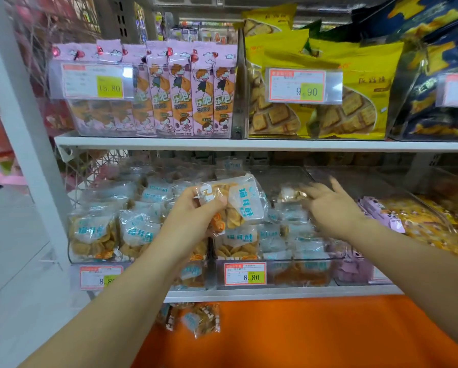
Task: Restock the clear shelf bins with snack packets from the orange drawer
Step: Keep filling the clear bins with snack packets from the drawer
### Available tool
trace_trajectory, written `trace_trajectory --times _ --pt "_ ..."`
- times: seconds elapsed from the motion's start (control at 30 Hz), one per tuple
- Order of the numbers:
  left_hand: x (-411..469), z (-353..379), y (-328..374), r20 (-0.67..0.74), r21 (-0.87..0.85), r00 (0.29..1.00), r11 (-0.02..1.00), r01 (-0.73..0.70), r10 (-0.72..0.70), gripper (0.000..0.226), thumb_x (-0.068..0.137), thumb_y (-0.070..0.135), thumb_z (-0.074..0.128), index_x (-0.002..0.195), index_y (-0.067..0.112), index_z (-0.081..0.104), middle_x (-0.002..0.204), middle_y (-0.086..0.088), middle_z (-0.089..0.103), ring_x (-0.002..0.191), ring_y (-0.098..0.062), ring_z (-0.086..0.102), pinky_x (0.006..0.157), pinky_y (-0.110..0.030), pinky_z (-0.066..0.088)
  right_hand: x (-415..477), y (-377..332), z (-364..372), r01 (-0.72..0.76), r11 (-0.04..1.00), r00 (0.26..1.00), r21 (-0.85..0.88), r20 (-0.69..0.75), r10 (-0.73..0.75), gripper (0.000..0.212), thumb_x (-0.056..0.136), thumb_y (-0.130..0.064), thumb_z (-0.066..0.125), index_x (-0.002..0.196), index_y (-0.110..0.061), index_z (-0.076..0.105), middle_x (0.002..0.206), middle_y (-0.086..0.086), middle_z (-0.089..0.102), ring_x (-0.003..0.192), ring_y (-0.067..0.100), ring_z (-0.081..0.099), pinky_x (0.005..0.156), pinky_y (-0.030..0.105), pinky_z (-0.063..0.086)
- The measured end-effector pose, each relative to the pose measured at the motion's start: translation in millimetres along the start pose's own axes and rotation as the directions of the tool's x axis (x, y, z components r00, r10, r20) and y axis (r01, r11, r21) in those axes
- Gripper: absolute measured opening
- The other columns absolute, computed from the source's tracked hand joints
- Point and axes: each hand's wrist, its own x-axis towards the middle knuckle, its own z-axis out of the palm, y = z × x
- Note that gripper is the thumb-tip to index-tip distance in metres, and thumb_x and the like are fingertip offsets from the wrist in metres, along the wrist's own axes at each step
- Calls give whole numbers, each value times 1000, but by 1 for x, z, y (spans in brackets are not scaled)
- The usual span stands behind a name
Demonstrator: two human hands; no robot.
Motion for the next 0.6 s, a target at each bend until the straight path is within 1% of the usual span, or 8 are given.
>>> trace_trajectory --times 0.07,0.1,0.17,0.2,0.3,0.37,0.47,0.6 --pt "-1 0 -1 0 -49 1000 999 20 -20 18 89 13 64 103 15 53 98 -11 71 83 -23 71 65 -34 55 -13 1 -5 28 943 951 332 -300 78 25 81 -14 70 106 -16 71 121 8 62 115 29 56 106 47 32" --pt "-2 0 0 8 -93 999 995 34 -33 19 88 9 64 102 13 51 99 -13 71 83 -24 71 62 -33 55 -23 -1 -15 46 838 907 543 -374 193 15 76 -16 76 91 -15 72 102 4 68 98 25 64 94 34 43" --pt "-5 1 0 31 -179 998 982 66 -61 21 88 4 62 101 12 48 98 -16 71 81 -23 71 59 -31 57 -45 -9 -36 18 563 881 826 -280 382 19 73 -23 78 73 -16 61 77 -7 63 71 5 59 64 14 41" --pt "-7 3 0 43 -210 997 975 76 -68 22 88 2 61 103 11 48 98 -16 71 80 -22 72 59 -29 58 -54 -13 -41 -5 458 886 889 -208 414 24 73 -25 78 72 -15 56 72 -8 60 64 2 55 56 12 38" --pt "-15 12 -2 58 -222 997 973 66 -54 25 88 0 61 105 11 46 97 -14 70 74 -17 72 56 -24 56 -73 -19 -53 -63 164 931 985 -1 365 36 68 -23 81 84 -19 50 80 -6 64 71 -4 61 60 12 47" --pt "-18 18 -8 28 -191 999 981 30 -26 26 87 0 62 101 15 47 94 -10 69 73 -15 72 55 -23 55 -80 -23 -56 -116 -112 949 987 143 280 48 59 -28 78 98 -24 52 94 2 71 85 11 69 72 29 57" --pt "-21 25 -15 48 -149 999 989 3 4 34 85 2 65 110 22 52 109 -11 67 93 -22 70 72 -32 56 -86 -30 -65 -98 -413 965 905 187 181 52 60 -21 71 110 -14 58 93 7 74 85 18 70 67 29 57" --pt "-28 34 -14 264 -321 962 935 153 -67 50 86 -9 56 124 24 53 109 -16 67 85 -23 70 67 -35 59 -91 -45 -70 -40 -693 956 720 230 183 50 68 -13 67 115 -4 53 98 18 71 82 24 71 62 28 58"
